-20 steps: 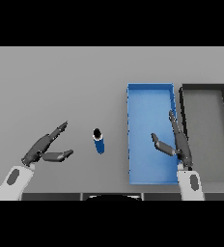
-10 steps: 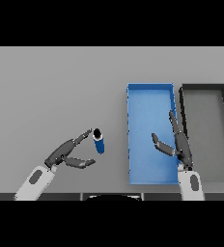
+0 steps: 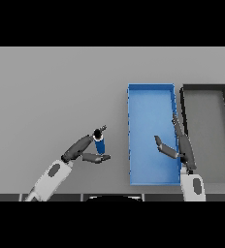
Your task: Pick up the blue pipe and place it into the blue bin.
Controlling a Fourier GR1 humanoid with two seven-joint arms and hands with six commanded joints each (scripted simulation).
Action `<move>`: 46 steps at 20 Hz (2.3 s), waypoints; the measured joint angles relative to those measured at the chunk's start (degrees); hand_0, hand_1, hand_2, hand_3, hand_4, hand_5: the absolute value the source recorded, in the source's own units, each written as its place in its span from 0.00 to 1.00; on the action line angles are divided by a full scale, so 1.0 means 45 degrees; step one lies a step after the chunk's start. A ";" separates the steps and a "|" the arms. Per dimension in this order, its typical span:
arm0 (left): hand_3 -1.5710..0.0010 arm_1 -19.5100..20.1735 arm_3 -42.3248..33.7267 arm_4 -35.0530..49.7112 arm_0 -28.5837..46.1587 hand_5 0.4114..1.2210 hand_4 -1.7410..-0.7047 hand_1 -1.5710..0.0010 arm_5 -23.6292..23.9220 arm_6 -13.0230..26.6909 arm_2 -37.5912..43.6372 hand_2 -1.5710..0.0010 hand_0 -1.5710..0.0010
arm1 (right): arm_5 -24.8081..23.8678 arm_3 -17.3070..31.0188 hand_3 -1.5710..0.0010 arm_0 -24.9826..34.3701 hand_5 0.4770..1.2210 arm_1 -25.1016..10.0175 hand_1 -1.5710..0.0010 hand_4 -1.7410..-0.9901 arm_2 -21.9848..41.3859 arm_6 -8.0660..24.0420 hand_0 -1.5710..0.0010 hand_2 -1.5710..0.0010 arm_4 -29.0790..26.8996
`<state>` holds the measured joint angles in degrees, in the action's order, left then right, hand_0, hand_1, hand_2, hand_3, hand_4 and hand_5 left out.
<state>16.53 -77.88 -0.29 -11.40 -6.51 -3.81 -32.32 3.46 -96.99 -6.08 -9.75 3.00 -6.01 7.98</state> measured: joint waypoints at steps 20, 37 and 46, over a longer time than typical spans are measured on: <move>0.05 -0.2065 0.0123 0.0638 0.0045 0.96 0.25 0.06 0.0399 -0.1637 0.0011 0.05 0.07 | -0.0017 0.0295 1.00 0.0430 0.20 0.0032 1.00 0.70 -0.0064 0.0216 1.00 1.00 -0.0036; 0.00 -0.2499 -0.2709 0.0778 -0.0917 1.00 0.27 0.00 -0.0400 0.0116 0.0142 0.00 0.00 | -0.0322 -0.0074 1.00 0.0040 0.22 -0.0182 1.00 0.80 -0.0088 -0.0180 1.00 1.00 0.0449; 0.00 -0.2917 -0.2468 0.0439 -0.0988 1.00 0.26 0.00 -0.0712 0.0039 0.0334 0.00 0.00 | 0.0301 -0.2583 1.00 -0.1141 0.20 -0.0102 0.99 0.72 0.0011 0.0052 1.00 0.94 -0.0867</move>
<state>3.40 -88.98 1.69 -15.85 -9.72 -3.63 -30.81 4.81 -108.62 -11.21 -10.21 3.05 -5.78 4.08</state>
